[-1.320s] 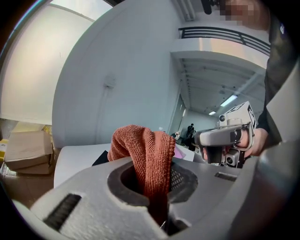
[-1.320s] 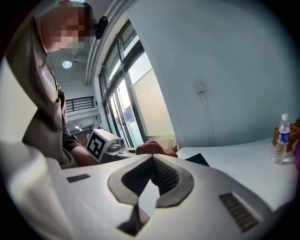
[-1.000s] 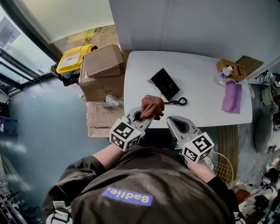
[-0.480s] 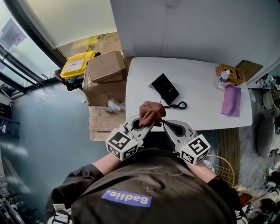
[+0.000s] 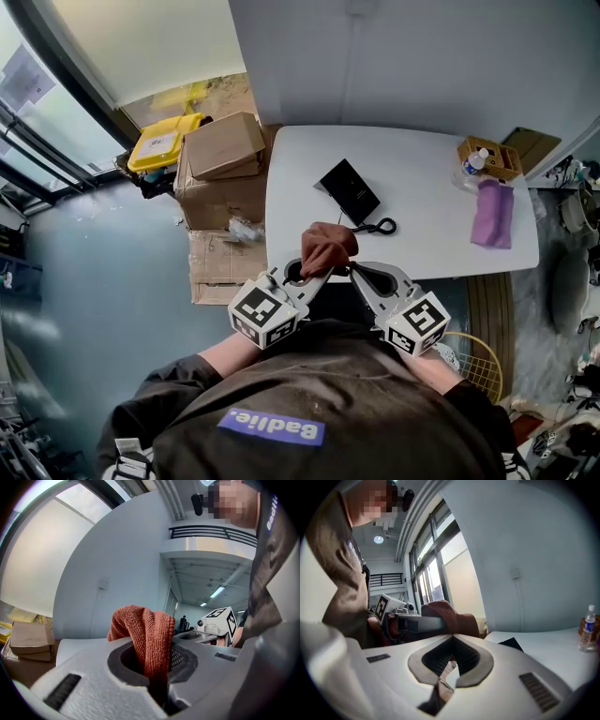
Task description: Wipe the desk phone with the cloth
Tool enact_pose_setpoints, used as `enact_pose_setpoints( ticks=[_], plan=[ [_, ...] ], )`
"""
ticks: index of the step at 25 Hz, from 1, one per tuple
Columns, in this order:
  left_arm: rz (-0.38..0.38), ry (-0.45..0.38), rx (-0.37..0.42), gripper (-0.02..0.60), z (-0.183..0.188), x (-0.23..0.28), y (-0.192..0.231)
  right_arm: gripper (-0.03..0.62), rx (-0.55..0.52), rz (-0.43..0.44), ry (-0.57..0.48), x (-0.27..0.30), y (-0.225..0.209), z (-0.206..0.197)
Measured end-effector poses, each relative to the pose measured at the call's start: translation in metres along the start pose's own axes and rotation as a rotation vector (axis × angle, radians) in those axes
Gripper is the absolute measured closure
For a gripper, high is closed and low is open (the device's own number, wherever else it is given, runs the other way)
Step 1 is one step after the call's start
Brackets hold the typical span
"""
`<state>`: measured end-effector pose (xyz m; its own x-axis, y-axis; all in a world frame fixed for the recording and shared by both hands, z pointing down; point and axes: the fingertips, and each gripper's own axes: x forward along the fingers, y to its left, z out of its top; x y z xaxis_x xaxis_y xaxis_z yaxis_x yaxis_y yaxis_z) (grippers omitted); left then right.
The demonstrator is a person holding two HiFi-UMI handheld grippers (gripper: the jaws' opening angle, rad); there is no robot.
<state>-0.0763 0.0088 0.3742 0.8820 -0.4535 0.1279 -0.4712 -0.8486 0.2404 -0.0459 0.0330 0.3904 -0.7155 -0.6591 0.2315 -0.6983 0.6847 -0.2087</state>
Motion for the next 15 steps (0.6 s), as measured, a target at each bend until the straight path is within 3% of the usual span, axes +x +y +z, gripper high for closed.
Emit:
enact_pose_setpoints(
  ticks=[15],
  plan=[
    [-0.022,-0.002,0.015,0.545,0.003,-0.0025,-0.0028,0.566,-0.006,-0.013,-0.022,-0.0007,0.0035,0.0039]
  ],
)
